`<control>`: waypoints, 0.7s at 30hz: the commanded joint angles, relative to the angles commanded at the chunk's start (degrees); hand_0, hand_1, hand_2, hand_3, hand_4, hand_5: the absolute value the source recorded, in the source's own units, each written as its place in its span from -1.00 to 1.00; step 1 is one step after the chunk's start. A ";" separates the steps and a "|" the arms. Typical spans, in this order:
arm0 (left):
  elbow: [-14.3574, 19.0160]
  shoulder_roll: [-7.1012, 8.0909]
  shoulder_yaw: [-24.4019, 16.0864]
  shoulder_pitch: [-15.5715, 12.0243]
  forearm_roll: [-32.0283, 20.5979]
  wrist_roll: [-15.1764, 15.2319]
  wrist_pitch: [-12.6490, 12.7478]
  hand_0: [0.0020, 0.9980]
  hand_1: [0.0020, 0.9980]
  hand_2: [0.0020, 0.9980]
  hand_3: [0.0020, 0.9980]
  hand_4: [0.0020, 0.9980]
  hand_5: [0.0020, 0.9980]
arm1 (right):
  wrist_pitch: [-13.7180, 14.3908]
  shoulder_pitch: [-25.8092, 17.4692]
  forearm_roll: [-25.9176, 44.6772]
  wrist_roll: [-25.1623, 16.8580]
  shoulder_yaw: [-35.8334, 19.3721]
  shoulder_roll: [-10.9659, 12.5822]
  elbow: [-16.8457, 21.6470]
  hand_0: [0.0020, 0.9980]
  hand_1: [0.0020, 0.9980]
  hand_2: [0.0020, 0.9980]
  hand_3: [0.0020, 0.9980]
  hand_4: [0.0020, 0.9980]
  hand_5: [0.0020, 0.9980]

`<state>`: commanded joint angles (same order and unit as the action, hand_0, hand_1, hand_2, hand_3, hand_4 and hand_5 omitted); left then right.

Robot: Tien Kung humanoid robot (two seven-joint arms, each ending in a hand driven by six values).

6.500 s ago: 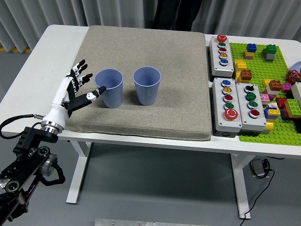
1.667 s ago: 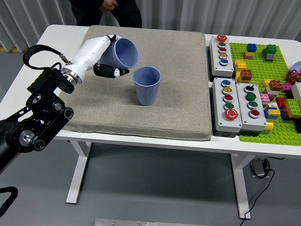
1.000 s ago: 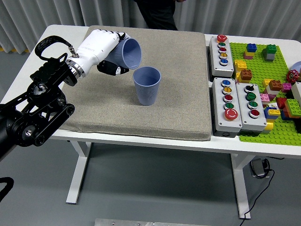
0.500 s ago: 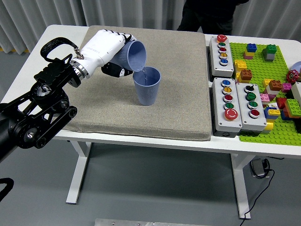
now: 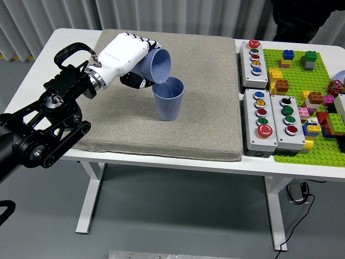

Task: Pick cup pour cup place

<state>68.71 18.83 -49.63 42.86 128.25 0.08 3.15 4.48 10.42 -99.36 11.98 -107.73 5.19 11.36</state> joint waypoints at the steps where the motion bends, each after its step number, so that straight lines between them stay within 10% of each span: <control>1: 0.14 0.10 0.20 0.19 0.22 -0.07 -0.02 0.11 0.03 0.05 0.04 0.55 -0.85 | 0.02 -0.01 0.05 0.00 0.01 -0.01 0.00 0.40 0.39 0.28 0.21 -0.96 -0.40; 21: 0.70 1.53 2.23 1.53 1.75 -1.18 0.43 0.11 0.03 0.05 0.04 0.54 -0.86 | 0.00 -0.16 -0.08 -0.02 -0.01 -0.04 -0.04 0.40 0.39 0.28 0.21 -0.97 -0.39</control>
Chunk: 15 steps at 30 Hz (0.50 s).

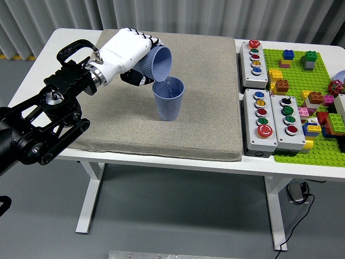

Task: Pick cup pour cup place

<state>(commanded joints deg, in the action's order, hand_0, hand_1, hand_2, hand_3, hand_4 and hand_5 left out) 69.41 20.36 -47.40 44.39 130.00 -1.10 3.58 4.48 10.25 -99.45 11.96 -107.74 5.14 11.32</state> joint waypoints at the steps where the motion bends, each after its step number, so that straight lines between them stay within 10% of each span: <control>1: -0.06 0.14 0.23 0.01 0.00 -0.08 0.12 0.11 0.03 0.05 0.04 0.54 -0.86 | 0.00 -0.07 -0.03 0.02 -0.03 -0.02 0.01 0.40 0.39 0.28 0.21 -0.97 -0.39; 15: -1.05 1.16 2.88 1.34 0.00 -0.82 1.31 0.11 0.03 0.05 0.04 0.53 -0.85 | -0.01 -0.07 -0.06 -0.02 -0.07 0.03 -0.01 0.40 0.39 0.28 0.21 -0.97 -0.39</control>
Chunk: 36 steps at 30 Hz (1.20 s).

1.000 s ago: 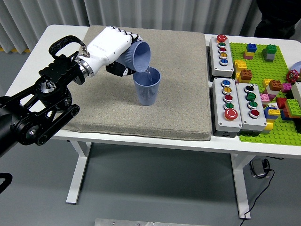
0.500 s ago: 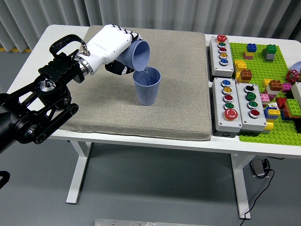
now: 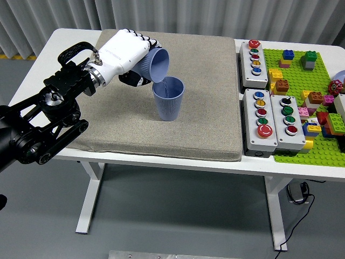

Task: Pick cup pour cup place

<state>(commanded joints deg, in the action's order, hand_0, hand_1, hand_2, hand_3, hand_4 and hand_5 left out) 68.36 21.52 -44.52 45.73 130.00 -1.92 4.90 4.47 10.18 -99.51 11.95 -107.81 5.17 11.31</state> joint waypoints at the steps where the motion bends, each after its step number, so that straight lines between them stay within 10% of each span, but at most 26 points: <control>1: -0.02 0.03 0.15 0.10 0.00 0.02 0.10 0.11 0.03 0.05 0.04 0.53 -0.85 | 0.00 0.03 -0.02 -0.01 -0.02 0.00 -0.01 0.40 0.39 0.28 0.21 -0.97 -0.39; 36: -0.08 2.29 7.78 4.25 0.00 -2.25 2.52 0.09 0.03 0.04 0.03 0.53 -0.83 | 0.17 0.62 0.85 -0.03 0.46 0.18 -0.02 0.40 0.39 0.28 0.21 -0.98 -0.39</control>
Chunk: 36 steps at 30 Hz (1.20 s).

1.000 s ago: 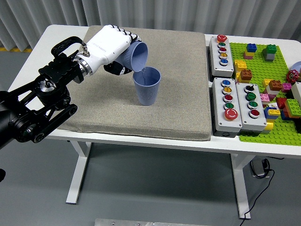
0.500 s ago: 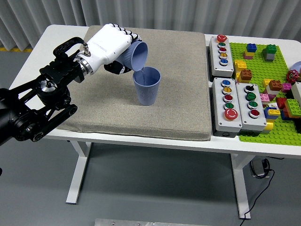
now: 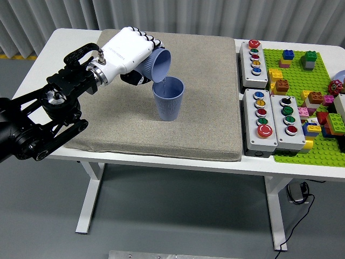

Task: Pick cup pour cup place

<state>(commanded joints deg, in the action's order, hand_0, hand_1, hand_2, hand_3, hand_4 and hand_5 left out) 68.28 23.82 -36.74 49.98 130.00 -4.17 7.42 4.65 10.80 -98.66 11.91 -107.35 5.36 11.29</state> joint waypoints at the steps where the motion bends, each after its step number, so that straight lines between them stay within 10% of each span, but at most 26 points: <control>1: -0.08 0.03 0.39 0.29 0.00 -0.12 -0.07 0.09 0.03 0.04 0.03 0.53 -0.83 | -0.01 0.02 -0.01 0.04 0.02 0.01 0.02 0.40 0.39 0.28 0.21 -0.98 -0.39; 25: 0.32 0.67 2.01 1.46 0.00 -1.29 -0.23 0.09 0.03 0.04 0.02 0.53 -0.84 | -0.08 -0.19 -0.46 0.27 -0.14 -0.08 0.15 0.40 0.39 0.28 0.21 -0.98 -0.39; 36: 0.66 0.34 -3.10 -3.31 -16.67 3.07 8.86 0.09 0.02 0.05 0.04 0.53 -0.84 | -0.18 -0.70 -0.97 0.29 -0.37 -0.26 0.15 0.40 0.39 0.28 0.21 -0.98 -0.40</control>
<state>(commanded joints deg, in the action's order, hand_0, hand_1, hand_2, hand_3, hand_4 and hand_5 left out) 68.94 24.16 -39.84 46.67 113.33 -1.11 16.28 4.47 10.10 -99.63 12.20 -107.71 5.09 11.44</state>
